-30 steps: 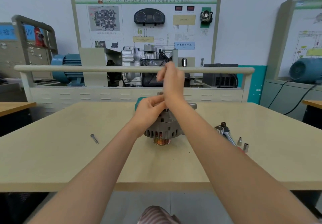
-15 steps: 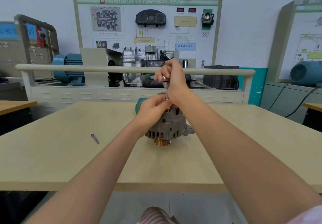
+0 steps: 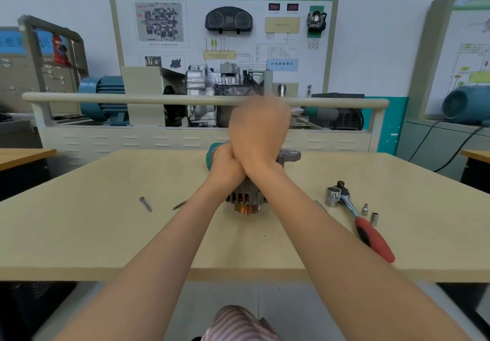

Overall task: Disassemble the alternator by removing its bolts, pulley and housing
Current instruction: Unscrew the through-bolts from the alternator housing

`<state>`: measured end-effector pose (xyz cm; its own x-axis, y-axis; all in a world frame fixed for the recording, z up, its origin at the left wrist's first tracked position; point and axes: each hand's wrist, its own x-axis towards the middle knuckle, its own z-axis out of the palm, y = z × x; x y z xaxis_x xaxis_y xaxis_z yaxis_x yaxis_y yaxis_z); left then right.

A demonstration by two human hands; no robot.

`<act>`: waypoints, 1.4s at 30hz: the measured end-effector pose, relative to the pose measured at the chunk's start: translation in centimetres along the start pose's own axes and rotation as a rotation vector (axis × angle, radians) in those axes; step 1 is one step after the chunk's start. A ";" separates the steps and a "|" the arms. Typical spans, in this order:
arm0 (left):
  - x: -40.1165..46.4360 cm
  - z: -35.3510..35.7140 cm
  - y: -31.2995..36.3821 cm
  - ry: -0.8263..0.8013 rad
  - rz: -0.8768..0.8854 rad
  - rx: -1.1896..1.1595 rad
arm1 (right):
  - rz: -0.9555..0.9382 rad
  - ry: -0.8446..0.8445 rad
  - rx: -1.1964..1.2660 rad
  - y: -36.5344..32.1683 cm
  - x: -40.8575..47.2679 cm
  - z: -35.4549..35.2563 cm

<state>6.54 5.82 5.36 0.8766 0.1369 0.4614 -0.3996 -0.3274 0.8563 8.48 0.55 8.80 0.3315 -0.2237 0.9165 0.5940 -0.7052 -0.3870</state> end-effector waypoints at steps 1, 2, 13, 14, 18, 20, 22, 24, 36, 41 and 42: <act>-0.1 0.0 0.0 0.006 0.003 -0.013 | -0.004 -0.016 0.000 0.1 0.0 0.0; -0.1 0.0 0.1 0.013 0.008 -0.019 | -0.006 -0.027 0.004 0.1 0.0 0.0; 0.8 0.1 0.4 -0.046 0.002 0.072 | 0.286 -0.138 0.502 -0.5 2.0 -0.1; 0.8 0.1 0.4 -0.068 0.007 0.071 | 0.384 -0.186 0.636 -0.4 2.5 -0.2; 0.9 -0.1 0.3 -0.110 0.034 0.041 | 0.623 -0.445 1.073 1.0 4.4 -0.2; 0.8 -0.3 0.3 -0.124 0.054 -0.017 | 0.685 -0.508 1.244 1.5 4.8 -0.3; 0.6 -0.4 0.3 -0.126 0.072 -0.064 | 0.731 -0.500 1.302 1.6 4.9 -0.4; 0.4 -0.3 0.3 -0.098 0.092 -0.066 | 0.661 -0.453 1.131 1.4 4.4 -0.3; 0.7 0.1 0.0 -0.010 0.014 -0.004 | 0.118 -0.190 0.267 0.2 2.0 0.3; 0.6 -0.1 0.0 -0.117 0.073 -0.062 | 0.571 -0.511 0.972 1.6 4.6 -0.5; 0.6 -0.1 0.0 -0.119 0.081 -0.076 | 0.635 -0.516 1.103 1.9 4.8 -0.6</act>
<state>7.04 6.02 5.64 0.8645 -0.0006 0.5026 -0.4854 -0.2605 0.8346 10.77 -2.23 12.54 0.8509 0.1401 0.5064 0.4284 0.3727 -0.8231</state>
